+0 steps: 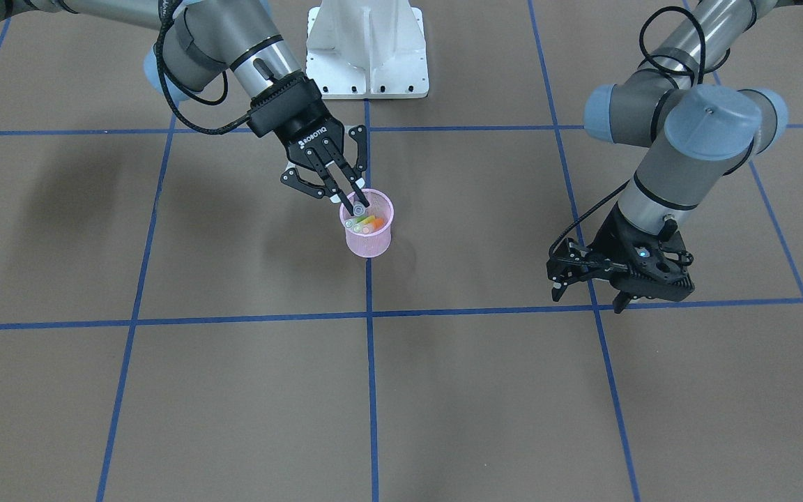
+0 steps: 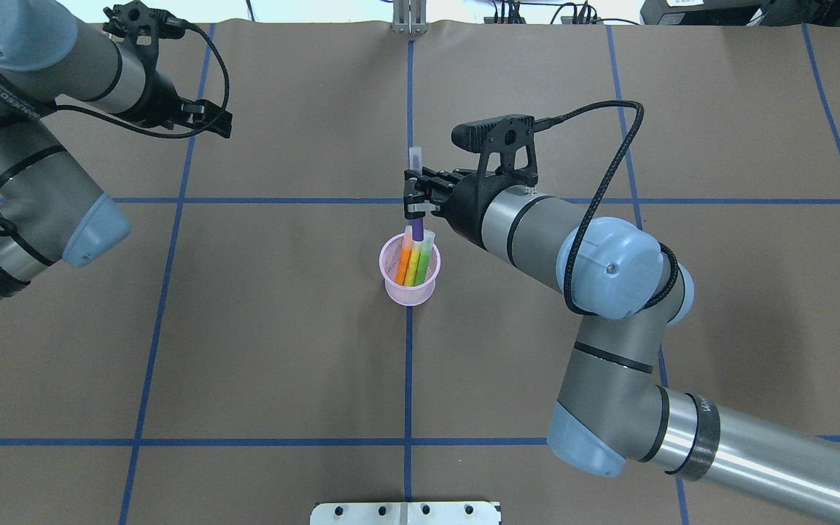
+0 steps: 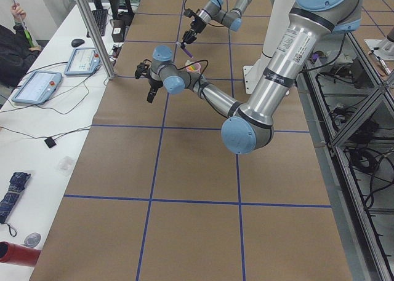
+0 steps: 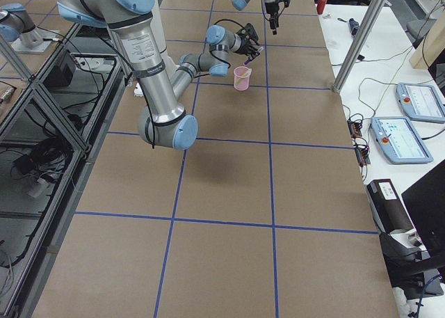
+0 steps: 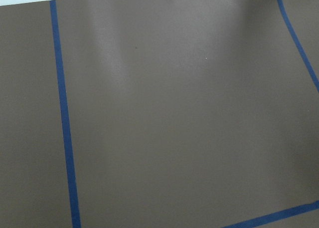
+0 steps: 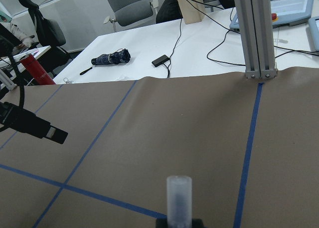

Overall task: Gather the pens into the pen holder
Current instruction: 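Carry the purple marker over the cup and lower it in with the right gripper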

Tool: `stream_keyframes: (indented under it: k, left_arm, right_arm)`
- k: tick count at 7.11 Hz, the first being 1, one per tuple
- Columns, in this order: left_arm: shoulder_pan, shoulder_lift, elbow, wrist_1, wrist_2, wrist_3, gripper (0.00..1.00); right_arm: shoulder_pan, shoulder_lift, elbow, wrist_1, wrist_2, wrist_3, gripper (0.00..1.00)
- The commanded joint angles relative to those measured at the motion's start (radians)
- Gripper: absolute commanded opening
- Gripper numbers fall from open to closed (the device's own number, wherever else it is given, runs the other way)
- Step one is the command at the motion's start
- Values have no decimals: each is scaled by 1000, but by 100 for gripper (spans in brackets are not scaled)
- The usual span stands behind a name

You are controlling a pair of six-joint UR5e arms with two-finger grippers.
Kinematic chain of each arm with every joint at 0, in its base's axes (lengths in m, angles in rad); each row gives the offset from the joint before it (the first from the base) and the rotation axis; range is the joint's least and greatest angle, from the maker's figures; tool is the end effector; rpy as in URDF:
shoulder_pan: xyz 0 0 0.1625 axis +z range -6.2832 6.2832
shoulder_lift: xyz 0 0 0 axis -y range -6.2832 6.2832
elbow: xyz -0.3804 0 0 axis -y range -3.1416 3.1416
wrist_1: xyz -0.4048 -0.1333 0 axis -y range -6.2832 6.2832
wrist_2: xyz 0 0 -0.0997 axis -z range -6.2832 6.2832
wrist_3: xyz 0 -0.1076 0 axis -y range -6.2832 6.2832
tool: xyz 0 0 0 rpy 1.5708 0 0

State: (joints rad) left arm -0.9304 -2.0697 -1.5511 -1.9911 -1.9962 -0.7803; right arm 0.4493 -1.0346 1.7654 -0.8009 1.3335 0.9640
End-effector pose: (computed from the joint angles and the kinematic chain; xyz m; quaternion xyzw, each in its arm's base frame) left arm 0.3350 -0.5984 0.2928 0.1982 0.4212 0.0300 0.8845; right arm -0.4779 -0.4065 0.1272 0.4159 -0.5412 0.0233 0.7304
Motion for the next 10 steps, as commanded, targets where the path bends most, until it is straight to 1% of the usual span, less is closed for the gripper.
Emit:
stream_keyframes:
  k: [1, 5, 6, 8, 9, 10]
  left_arm:
    - [-13, -1, 16, 5, 2, 59, 99]
    - [-13, 3, 17, 9, 2, 61, 99]
    - [-13, 3, 23, 8, 2, 61, 99]
    - [-13, 3, 32, 6, 2, 61, 99]
    - [-11, 3, 39, 2, 2, 61, 99]
    - [-11, 3, 42, 0, 2, 61, 99]
  right_arm:
    - [-47, 1, -15, 2, -49, -13, 0]
    - [-73, 13, -57, 2, -83, -13, 0]
    - [-84, 16, -76, 3, -105, -13, 0]
    - [-93, 16, -81, 3, -120, -13, 0]
    - [-93, 16, -83, 3, -129, -13, 20]
    - [-93, 33, -93, 3, -140, -13, 55]
